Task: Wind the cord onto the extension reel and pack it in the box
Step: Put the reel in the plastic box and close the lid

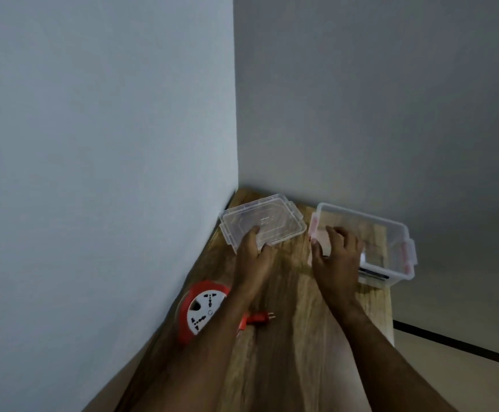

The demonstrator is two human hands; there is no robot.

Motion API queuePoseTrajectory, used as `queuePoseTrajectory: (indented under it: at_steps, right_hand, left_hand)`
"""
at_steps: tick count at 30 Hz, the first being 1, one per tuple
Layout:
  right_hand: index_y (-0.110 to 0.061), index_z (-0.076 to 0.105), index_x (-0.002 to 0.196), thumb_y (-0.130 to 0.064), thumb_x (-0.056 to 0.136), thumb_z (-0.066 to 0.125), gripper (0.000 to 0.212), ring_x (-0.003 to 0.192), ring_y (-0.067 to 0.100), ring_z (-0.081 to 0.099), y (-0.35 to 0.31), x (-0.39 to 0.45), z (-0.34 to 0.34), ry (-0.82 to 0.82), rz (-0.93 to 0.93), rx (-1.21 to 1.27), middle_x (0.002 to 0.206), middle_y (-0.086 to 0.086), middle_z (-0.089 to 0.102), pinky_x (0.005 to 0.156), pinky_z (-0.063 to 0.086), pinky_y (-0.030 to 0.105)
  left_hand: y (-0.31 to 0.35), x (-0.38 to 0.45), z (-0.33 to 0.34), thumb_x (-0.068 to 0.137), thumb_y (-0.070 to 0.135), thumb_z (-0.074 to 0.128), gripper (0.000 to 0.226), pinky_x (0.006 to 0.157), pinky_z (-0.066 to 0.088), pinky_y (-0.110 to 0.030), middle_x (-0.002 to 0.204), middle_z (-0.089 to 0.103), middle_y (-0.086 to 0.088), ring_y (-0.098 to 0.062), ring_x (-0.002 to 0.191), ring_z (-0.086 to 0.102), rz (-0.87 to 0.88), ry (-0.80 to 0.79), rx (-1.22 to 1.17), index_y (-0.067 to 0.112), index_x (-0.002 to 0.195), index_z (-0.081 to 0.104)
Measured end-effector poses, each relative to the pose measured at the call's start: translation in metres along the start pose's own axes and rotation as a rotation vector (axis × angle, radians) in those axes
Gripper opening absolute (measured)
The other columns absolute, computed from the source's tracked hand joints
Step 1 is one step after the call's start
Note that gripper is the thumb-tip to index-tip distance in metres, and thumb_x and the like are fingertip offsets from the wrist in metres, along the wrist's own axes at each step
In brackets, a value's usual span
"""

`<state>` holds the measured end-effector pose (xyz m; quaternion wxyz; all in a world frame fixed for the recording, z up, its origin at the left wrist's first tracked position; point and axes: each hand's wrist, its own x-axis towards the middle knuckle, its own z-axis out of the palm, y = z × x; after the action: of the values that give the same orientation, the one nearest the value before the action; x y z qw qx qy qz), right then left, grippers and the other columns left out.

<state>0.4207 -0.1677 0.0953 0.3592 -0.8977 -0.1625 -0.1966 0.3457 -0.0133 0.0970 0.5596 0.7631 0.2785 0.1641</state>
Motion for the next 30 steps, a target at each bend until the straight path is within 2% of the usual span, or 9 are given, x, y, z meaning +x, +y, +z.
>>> queuePoseTrajectory:
  at_steps: [4, 7, 9, 12, 15, 19, 22, 25, 30]
  right_hand:
    - [-0.007, 0.054, 0.126, -0.023, 0.085, 0.065, 0.045, 0.126, 0.033, 0.039, 0.042, 0.029, -0.012, 0.118, 0.087, -0.134, 0.13, 0.016, 0.049, 0.107, 0.034, 0.049]
    - [-0.006, 0.053, 0.128, -0.02, 0.084, 0.064, 0.048, 0.128, 0.037, 0.035, 0.076, 0.044, -0.022, 0.192, 0.163, -0.218, 0.134, 0.019, 0.045, 0.105, 0.034, 0.049]
    - [-0.008, 0.05, 0.132, -0.023, 0.084, 0.064, 0.052, 0.128, 0.037, 0.033, 0.096, 0.049, -0.028, 0.201, 0.226, -0.265, 0.137, 0.02, 0.042, 0.102, 0.036, 0.052]
    - [-0.008, 0.047, 0.133, -0.026, 0.085, 0.064, 0.054, 0.125, 0.039, 0.035, 0.124, 0.05, -0.032, 0.204, 0.309, -0.282, 0.137, 0.021, 0.042, 0.099, 0.038, 0.052]
    - [-0.005, 0.044, 0.136, -0.024, 0.087, 0.064, 0.056, 0.122, 0.041, 0.041, 0.143, 0.049, -0.034, 0.193, 0.358, -0.172, 0.137, 0.023, 0.043, 0.099, 0.04, 0.052]
    - [-0.005, 0.04, 0.142, -0.024, 0.091, 0.061, 0.059, 0.126, 0.034, 0.048, 0.154, 0.046, -0.035, 0.127, 0.485, 0.048, 0.138, 0.019, 0.05, 0.105, 0.042, 0.044]
    - [-0.018, 0.05, 0.129, -0.034, 0.092, 0.052, 0.041, 0.109, 0.024, 0.06, 0.157, 0.043, -0.033, 0.143, 0.498, 0.169, 0.119, 0.006, 0.063, 0.091, 0.053, 0.05]
    - [-0.018, 0.057, 0.114, -0.018, 0.095, 0.051, 0.02, 0.092, 0.02, 0.064, 0.151, 0.043, -0.034, 0.2, 0.499, 0.214, 0.1, 0.002, 0.066, 0.078, 0.056, 0.047]
    - [-0.016, 0.059, 0.117, -0.008, 0.091, 0.05, 0.028, 0.09, 0.02, 0.064, 0.139, 0.039, -0.034, 0.212, 0.5, 0.244, 0.099, 0.004, 0.066, 0.077, 0.057, 0.045]
  left_hand:
    - [0.017, 0.015, 0.045, 0.104, 0.013, 0.053, 0.035, 0.101, 0.037, -0.02, 0.128, 0.059, 0.015, -0.004, 0.12, 0.056, -0.084, -0.045, -0.136, 0.02, 0.138, 0.053]
    - [0.025, 0.026, 0.076, 0.103, 0.015, 0.053, 0.023, 0.082, 0.042, -0.009, 0.107, 0.061, 0.023, 0.01, 0.097, 0.056, -0.15, -0.084, -0.206, 0.028, 0.122, 0.056]
    - [0.028, 0.032, 0.093, 0.101, 0.02, 0.055, 0.027, 0.082, 0.049, -0.016, 0.117, 0.067, 0.01, -0.006, 0.105, 0.063, -0.186, -0.125, -0.225, 0.021, 0.128, 0.059]
    - [0.031, 0.043, 0.117, 0.095, 0.03, 0.059, 0.048, 0.101, 0.051, -0.039, 0.135, 0.061, 0.003, -0.021, 0.125, 0.059, -0.218, -0.161, -0.241, 0.016, 0.14, 0.054]
    - [0.036, 0.05, 0.134, 0.101, 0.018, 0.057, 0.051, 0.1, 0.046, -0.031, 0.139, 0.052, 0.006, -0.016, 0.125, 0.053, -0.256, -0.182, -0.26, 0.019, 0.15, 0.044]
    - [0.03, 0.061, 0.15, 0.101, 0.016, 0.056, 0.051, 0.103, 0.051, -0.041, 0.149, 0.052, 0.006, -0.02, 0.129, 0.056, -0.257, -0.17, -0.277, 0.023, 0.15, 0.044]
    - [0.03, 0.065, 0.155, 0.103, 0.012, 0.051, 0.044, 0.094, 0.055, -0.038, 0.135, 0.057, 0.008, -0.016, 0.117, 0.06, -0.237, -0.159, -0.26, 0.023, 0.146, 0.049]
    - [0.027, 0.066, 0.153, 0.104, 0.011, 0.047, 0.045, 0.099, 0.055, -0.047, 0.137, 0.058, 0.002, -0.02, 0.119, 0.06, -0.225, -0.156, -0.234, 0.022, 0.147, 0.048]
    - [0.023, 0.062, 0.141, 0.104, 0.011, 0.048, 0.042, 0.091, 0.057, -0.041, 0.13, 0.059, -0.001, -0.023, 0.119, 0.059, -0.186, -0.12, -0.2, 0.021, 0.145, 0.048]
